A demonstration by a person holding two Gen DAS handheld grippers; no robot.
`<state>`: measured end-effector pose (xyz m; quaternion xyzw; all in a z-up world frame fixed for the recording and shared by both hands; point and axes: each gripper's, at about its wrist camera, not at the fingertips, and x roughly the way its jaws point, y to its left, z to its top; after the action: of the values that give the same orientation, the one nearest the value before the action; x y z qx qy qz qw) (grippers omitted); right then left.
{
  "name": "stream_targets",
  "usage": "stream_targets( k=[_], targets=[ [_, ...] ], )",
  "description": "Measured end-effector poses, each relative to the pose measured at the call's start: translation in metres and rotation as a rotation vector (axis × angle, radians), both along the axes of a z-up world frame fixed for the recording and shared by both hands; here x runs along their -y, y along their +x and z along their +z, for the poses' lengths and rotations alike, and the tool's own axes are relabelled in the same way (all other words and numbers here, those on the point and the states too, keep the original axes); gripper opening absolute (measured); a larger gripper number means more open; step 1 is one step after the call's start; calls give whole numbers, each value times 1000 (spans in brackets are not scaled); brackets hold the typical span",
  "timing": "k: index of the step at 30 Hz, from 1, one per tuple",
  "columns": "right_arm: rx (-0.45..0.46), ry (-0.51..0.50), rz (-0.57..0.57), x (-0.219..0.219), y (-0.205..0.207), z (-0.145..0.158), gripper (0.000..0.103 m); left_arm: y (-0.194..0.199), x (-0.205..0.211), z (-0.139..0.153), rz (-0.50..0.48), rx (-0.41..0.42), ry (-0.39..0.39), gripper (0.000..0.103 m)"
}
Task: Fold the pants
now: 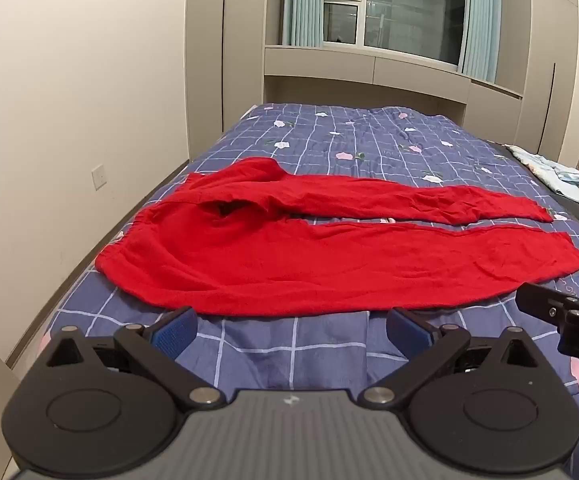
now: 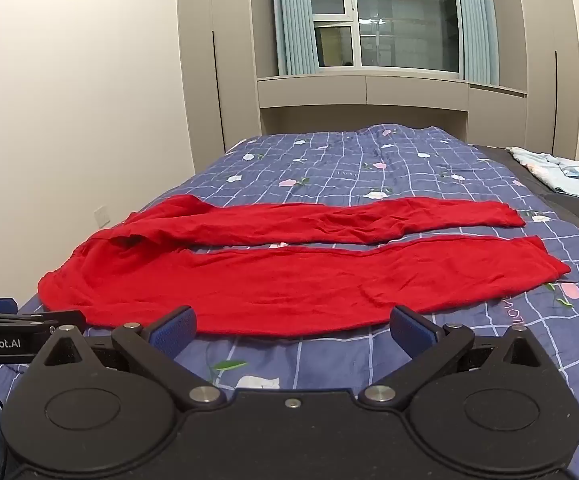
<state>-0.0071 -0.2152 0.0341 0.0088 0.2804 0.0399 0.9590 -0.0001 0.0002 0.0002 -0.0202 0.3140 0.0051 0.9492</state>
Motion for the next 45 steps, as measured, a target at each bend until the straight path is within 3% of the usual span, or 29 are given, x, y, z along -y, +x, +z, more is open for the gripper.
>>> stream_targets(
  k=[45],
  targets=[
    [-65, 3, 4, 0, 11, -9, 103, 5, 3, -12, -11, -36, -4, 103]
  ],
)
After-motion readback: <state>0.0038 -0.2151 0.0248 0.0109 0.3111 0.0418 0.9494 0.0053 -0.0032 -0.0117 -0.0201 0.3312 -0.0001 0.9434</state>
